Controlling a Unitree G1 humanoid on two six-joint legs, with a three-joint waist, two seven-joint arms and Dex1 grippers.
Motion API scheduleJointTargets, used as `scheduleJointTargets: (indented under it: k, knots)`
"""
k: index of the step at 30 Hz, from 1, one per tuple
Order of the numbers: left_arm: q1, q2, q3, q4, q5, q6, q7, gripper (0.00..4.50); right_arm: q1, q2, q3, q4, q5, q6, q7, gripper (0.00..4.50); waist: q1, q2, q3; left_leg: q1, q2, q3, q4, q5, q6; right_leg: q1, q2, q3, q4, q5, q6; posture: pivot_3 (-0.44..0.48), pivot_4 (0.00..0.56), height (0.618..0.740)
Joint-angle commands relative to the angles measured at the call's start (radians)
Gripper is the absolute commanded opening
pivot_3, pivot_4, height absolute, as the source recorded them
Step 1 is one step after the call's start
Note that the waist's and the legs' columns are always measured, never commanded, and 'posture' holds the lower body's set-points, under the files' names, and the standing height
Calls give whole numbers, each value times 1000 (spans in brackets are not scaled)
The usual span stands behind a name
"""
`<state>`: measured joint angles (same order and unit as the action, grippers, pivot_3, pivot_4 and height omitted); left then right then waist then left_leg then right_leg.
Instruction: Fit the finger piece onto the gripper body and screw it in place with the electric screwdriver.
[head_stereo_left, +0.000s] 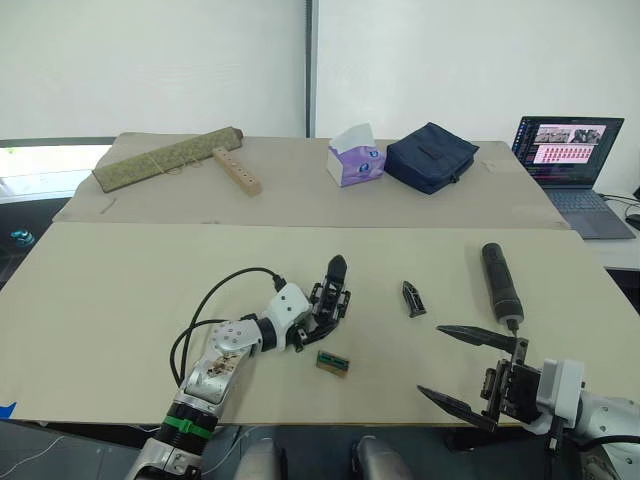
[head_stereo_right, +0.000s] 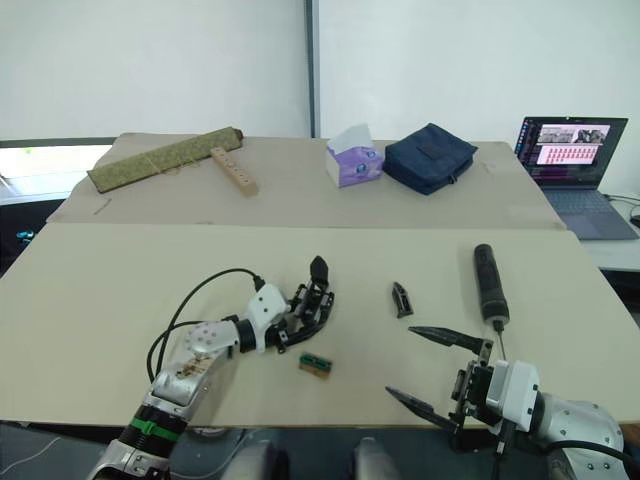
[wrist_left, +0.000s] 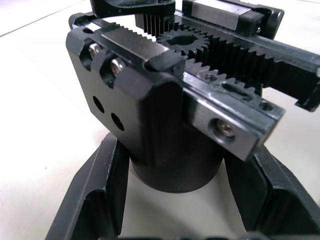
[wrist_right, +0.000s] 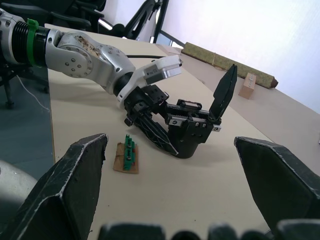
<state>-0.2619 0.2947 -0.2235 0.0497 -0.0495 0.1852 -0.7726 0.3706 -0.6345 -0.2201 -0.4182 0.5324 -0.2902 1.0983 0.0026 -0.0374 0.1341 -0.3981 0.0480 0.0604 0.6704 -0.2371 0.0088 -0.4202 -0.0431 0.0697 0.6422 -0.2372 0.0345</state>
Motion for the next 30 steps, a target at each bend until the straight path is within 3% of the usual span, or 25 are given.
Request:
scheduleJointTargets:
  k: [1,2,4,7,11,16,19,23,27,30]
  knots:
    - [-1,0,5,3,6,-7,35,2264,-4,3,-17,-12,13,-15,-2,4500,0,0,0,0,0,0,0,0,0,0,0,0,0,0,0,0,150,740]
    - [1,0,4,4,6,-6,37,2264,-6,3,-17,-11,13,-14,-3,4500,0,0,0,0,0,0,0,0,0,0,0,0,0,0,0,0,150,740]
    - [18,9,9,-21,-11,29,29,3319,4,-2,-25,-20,41,-1,6,4500,0,0,0,0,0,0,0,0,0,0,0,0,0,0,0,0,150,740]
    - [33,30,23,-48,-25,39,22,4461,15,-5,-34,-29,54,9,6,4500,-2,0,0,0,0,0,0,0,0,0,0,0,0,0,0,0,150,740]
    - [61,94,76,-82,-75,35,-14,4461,47,-8,-70,-48,59,33,-27,4500,-6,1,-1,0,1,0,0,0,0,0,0,0,0,0,0,0,150,740]
    - [139,215,194,-70,-226,-37,-191,4461,139,35,-177,-115,-58,147,-260,4500,-11,2,-1,1,2,0,-1,0,0,-1,0,0,1,-1,-2,0,150,740]
    - [163,239,306,-24,-376,-177,-367,4461,223,30,-216,-188,-153,269,-359,4500,-7,3,-1,0,1,1,-1,0,0,-2,-1,0,1,-2,-3,0,150,740]
    - [167,320,373,25,-455,-141,-488,4461,312,55,-203,-249,-148,370,-403,4500,-1,3,-1,0,1,1,-1,0,0,-2,-2,-1,0,-6,-10,0,150,740]
    - [121,348,402,-2,-517,-109,-523,4461,291,59,-169,-268,-169,468,-455,4500,-2,3,-1,0,2,1,-1,0,0,-2,-2,-1,0,-8,-6,0,150,740]
    - [72,396,388,-33,-530,-71,-575,4461,191,49,-167,-297,-125,618,-537,4500,-5,2,-1,-1,2,2,-1,0,0,-2,-2,0,0,-8,-6,0,150,740]
